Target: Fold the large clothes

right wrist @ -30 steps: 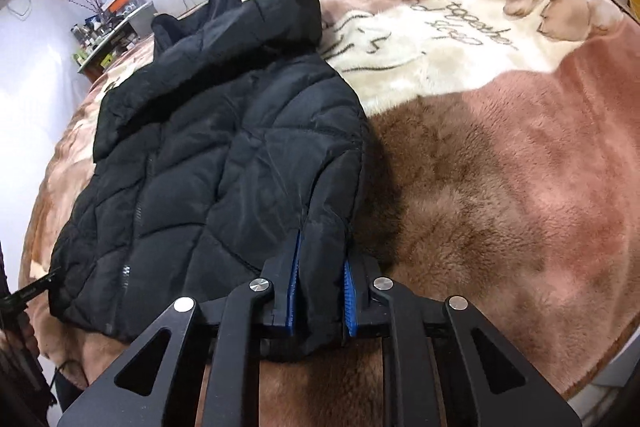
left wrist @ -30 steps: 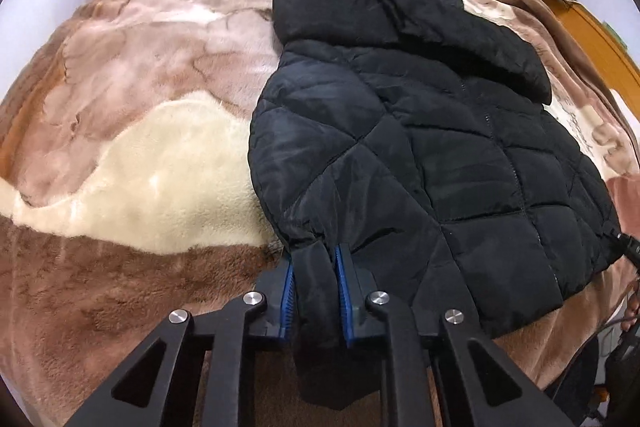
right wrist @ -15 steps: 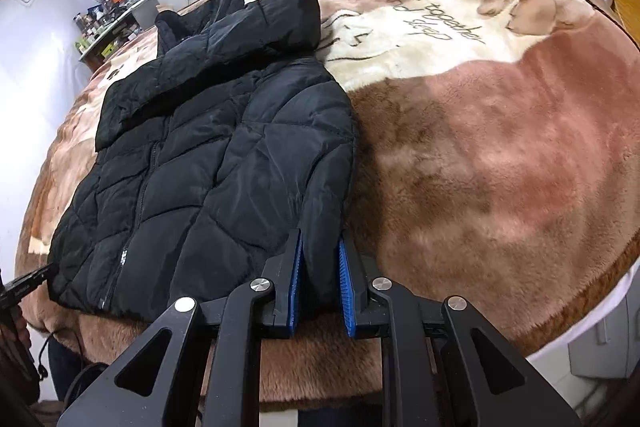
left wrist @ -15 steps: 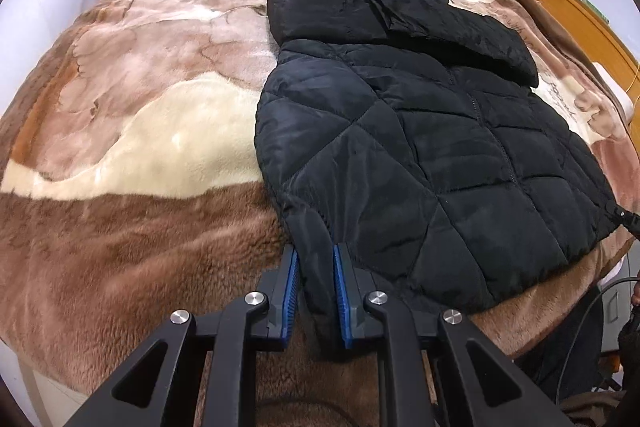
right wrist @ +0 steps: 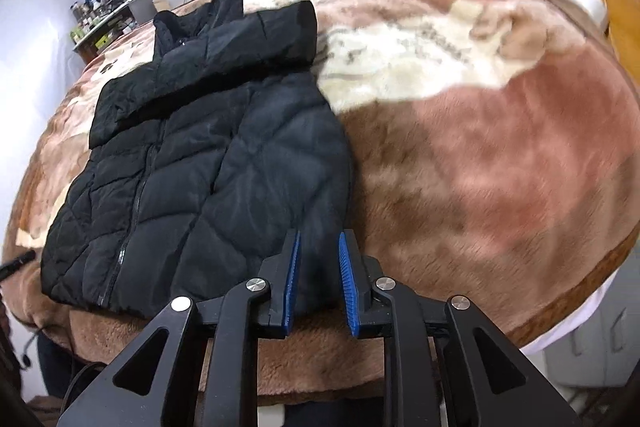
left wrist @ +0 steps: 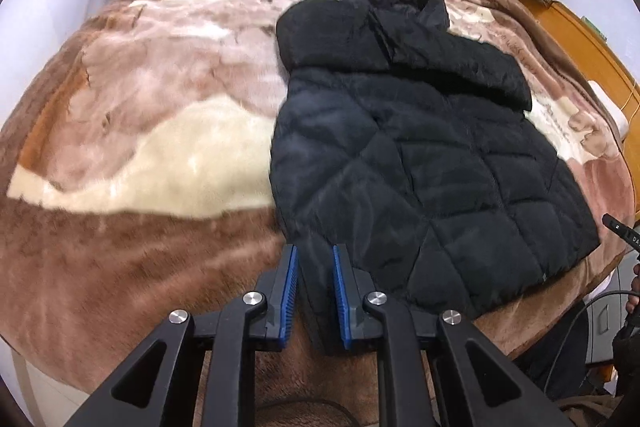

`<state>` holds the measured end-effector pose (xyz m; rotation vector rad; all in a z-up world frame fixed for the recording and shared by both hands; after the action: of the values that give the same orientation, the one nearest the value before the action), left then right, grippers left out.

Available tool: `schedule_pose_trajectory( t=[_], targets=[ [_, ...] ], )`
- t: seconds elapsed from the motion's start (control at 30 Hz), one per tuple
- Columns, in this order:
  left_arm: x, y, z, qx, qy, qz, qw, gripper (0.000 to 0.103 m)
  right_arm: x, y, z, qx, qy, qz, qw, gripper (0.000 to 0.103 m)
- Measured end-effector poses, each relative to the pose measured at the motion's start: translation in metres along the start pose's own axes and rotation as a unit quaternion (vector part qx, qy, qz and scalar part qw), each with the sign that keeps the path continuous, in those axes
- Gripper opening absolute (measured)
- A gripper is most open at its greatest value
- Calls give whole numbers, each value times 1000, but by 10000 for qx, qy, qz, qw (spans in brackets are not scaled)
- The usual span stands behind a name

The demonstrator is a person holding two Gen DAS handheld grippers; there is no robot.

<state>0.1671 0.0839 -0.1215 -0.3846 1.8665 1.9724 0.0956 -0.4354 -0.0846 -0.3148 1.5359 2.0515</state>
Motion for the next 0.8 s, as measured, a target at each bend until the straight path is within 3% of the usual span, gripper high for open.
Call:
schedule_pose_trajectory(
  t=[0.13, 0.3, 0.37, 0.47, 0.67, 0.8],
  targets=[
    [-37, 7, 8, 140, 153, -195, 9996, 54, -40, 8, 7, -83, 104, -222, 9997, 22],
    [-100, 5, 11, 413, 394, -375, 9977, 56, -105, 3, 19, -334, 93, -525, 9980, 29],
    [-133, 1, 13, 345, 463, -486, 9971, 69, -134, -5, 25, -452, 99, -636, 9969, 31],
    [-174, -4, 7, 473, 429, -608, 9961, 74, -172, -19, 33, -564, 155, -739, 9955, 36],
    [-267, -39, -8, 546, 422, -658, 9954, 77, -247, -66, 38, -817, -153, -802, 9933, 44],
    [-321, -68, -18, 704, 575, -593, 9941, 78, -302, -111, 50, -847, 106, -602, 9945, 45]
  ],
)
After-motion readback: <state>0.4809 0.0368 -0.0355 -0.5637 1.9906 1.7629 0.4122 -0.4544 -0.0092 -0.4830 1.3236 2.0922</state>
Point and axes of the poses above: each gripper's, at about its wrist camera, not at the fingertips, and y roughly against the way its jaws point, z to its left, x to its underside, the point moved 7 cm from there along -y, roughly the way its jaws point, and after that the axes turned 12 degrees about -x, right-handed, at the moved point
